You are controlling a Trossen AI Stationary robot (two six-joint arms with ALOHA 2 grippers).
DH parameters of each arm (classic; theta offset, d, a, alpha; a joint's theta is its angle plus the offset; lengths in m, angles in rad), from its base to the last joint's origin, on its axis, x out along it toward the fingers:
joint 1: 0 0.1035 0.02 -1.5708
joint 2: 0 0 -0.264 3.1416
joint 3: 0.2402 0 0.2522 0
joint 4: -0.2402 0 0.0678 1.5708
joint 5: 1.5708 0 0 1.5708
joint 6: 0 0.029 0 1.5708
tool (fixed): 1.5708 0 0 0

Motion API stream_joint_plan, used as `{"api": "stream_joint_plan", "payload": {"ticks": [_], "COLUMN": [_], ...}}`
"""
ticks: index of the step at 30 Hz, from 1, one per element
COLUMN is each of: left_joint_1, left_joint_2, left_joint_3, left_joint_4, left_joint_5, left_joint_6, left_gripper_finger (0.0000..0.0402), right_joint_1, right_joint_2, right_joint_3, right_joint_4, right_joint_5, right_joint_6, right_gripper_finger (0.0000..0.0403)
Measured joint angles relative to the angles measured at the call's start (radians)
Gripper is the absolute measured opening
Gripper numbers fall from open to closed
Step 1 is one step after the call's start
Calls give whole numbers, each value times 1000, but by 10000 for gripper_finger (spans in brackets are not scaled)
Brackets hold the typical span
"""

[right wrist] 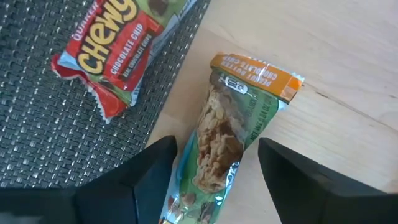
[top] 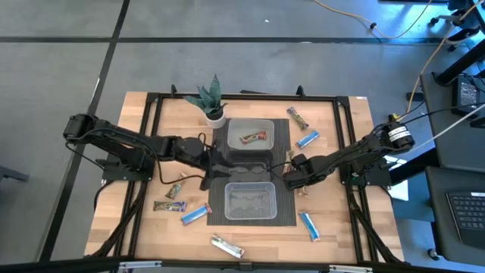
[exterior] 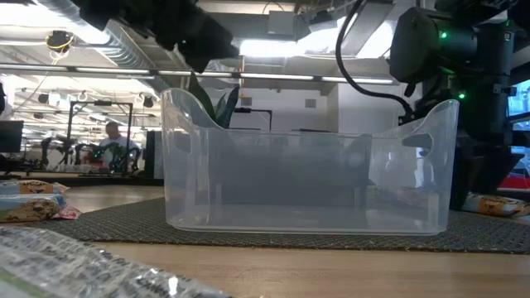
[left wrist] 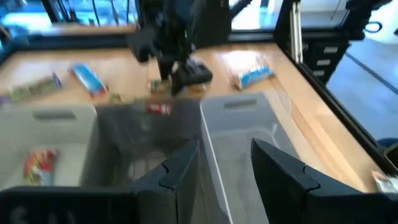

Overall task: Pick and place Granola Bars by type
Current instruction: Put the yellow granola bar into the black bin

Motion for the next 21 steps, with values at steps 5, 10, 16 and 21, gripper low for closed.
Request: {"api": "stream_joint_plan", "payload": {"ticks": [5, 10, 16, 21], "left_joint_1": [-13, -19, -19, -19], "left_joint_2": [0, 0, 0, 0], "left_joint_3": [0, 0, 0, 0], "left_joint_4": [-51, -52, -55, -56], "left_joint_5": [0, 2, 2, 2], "left_joint_6": [-48, -53, -56, -56], "left_gripper_finger": [139, 139, 139, 139], "right_joint_1": [1, -1, 12, 12], "right_joint_2": [1, 2, 3, 3], "right_joint_3": [-1, -2, -2, -2], "right_joint_4": [4, 9, 21, 35], "right_joint_5": [45, 12, 17, 7], "right_joint_6": [-109, -119, -149, -158], "right_gripper_finger": [242, 238, 211, 158]}}
